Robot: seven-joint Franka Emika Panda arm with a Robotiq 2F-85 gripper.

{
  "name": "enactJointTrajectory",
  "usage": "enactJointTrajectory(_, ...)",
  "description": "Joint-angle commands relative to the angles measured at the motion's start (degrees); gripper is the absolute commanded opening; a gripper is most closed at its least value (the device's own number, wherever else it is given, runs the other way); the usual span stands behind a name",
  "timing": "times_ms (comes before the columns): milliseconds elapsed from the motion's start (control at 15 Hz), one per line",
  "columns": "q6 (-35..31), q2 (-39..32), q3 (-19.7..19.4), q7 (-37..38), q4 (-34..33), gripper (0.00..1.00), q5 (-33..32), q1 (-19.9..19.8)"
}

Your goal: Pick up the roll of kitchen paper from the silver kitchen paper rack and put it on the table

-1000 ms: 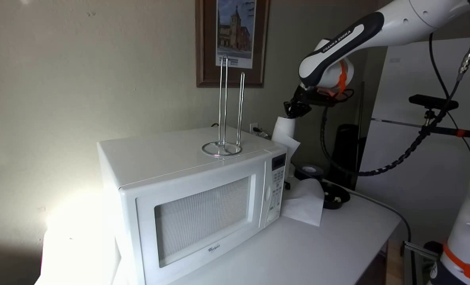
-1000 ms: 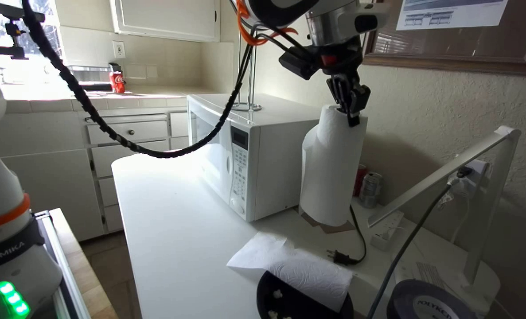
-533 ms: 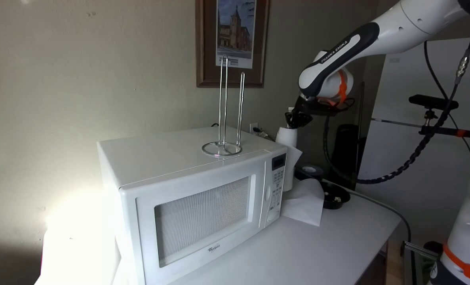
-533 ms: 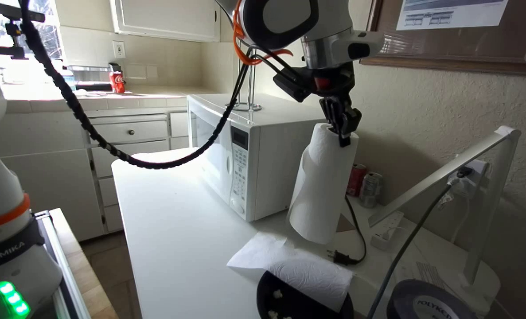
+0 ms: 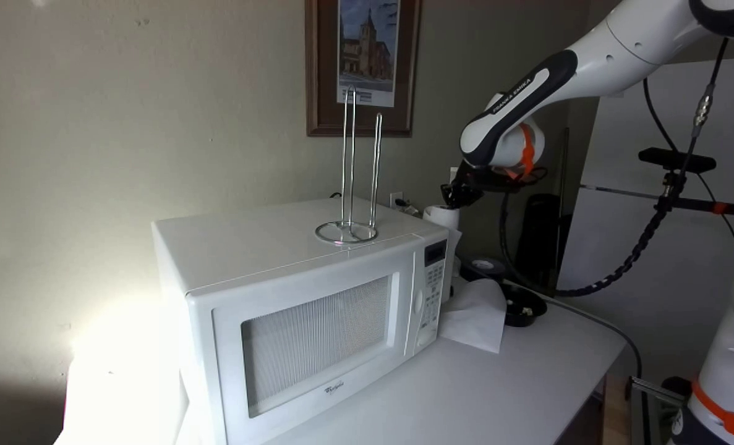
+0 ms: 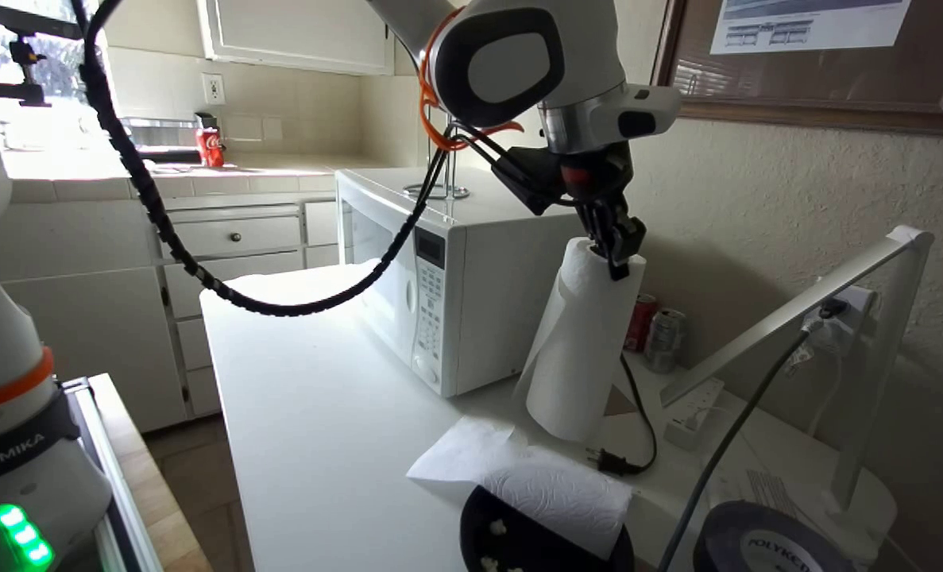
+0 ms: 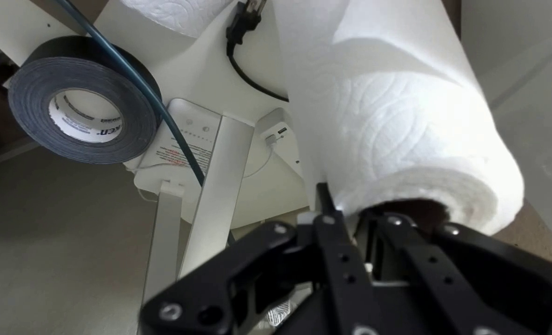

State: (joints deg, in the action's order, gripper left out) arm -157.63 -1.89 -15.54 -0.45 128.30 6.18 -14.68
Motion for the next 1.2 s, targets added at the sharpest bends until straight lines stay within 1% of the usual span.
enactJointTrajectory(0, -3.5, -1.0, 0.6, -1.7, 1.9, 0.03, 1.4, -0.2)
enactJointTrajectory(333, -5.0, -1.9, 1.0, -1.8, 2.7, 0.03, 1.7, -0.3)
enactJointTrajectory(667, -4.8, -1.9, 1.1, -1.9, 2.7, 0.03, 1.5, -0.2)
enactJointTrajectory(733, -4.8, -2.0, 1.1, -1.9, 2.8, 0.05, 1.3, -0.2)
enactJointTrajectory(800, -4.5, -1.9, 1.1, -1.9, 2.8, 0.38, 1.1, -0.2)
enactJointTrajectory(867, -4.0, -1.8, 1.1, -1.8, 2.7, 0.37, 1.2, -0.2)
enactJointTrajectory(933, -4.1, -1.7, 1.1, -1.8, 2.7, 0.42, 1.2, -0.2)
enactJointTrajectory(1133, -3.1, -0.8, 1.2, -1.6, 2.5, 0.64, 0.8, -0.1)
